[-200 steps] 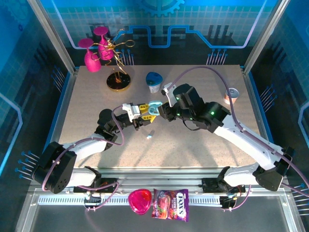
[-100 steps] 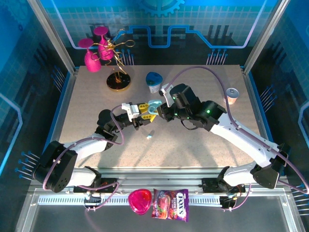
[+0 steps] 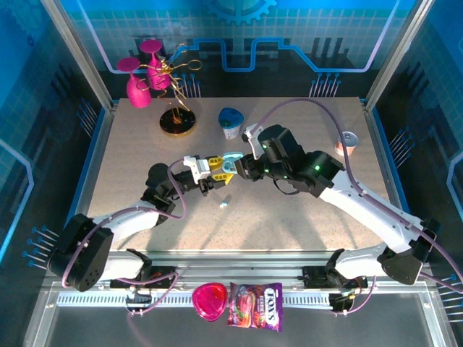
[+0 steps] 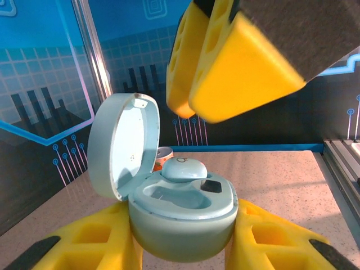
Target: Insert the wireless bluetooth earbuds into the charging case
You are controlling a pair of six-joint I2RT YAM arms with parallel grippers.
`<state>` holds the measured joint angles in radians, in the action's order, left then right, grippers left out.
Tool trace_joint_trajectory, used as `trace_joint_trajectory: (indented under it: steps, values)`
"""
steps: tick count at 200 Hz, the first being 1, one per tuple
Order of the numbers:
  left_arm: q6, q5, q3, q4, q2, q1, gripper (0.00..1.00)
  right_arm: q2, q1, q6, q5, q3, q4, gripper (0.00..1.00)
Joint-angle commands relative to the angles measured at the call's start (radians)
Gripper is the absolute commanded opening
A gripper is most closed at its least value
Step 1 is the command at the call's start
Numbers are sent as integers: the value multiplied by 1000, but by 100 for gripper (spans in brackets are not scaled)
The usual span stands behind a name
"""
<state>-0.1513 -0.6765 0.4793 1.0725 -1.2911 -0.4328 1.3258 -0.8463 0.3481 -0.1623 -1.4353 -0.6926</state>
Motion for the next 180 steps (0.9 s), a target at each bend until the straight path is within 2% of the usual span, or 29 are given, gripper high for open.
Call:
trace_joint_trajectory:
  steps: [1,36,135,180]
  values:
    - [-33,-8,-11,-10,33,-3,32,30,-12,41,-22,-56,-47,40]
    - [-35,-9,-11,-18,38,-3,33,64,-5,64,-2,-82,-67,39]
    - [-24,-12,-11,-14,40,-4,33,127,-5,68,37,-116,-85,27]
    - [-5,6,-2,-24,35,-4,32,115,-14,62,47,-101,-58,30]
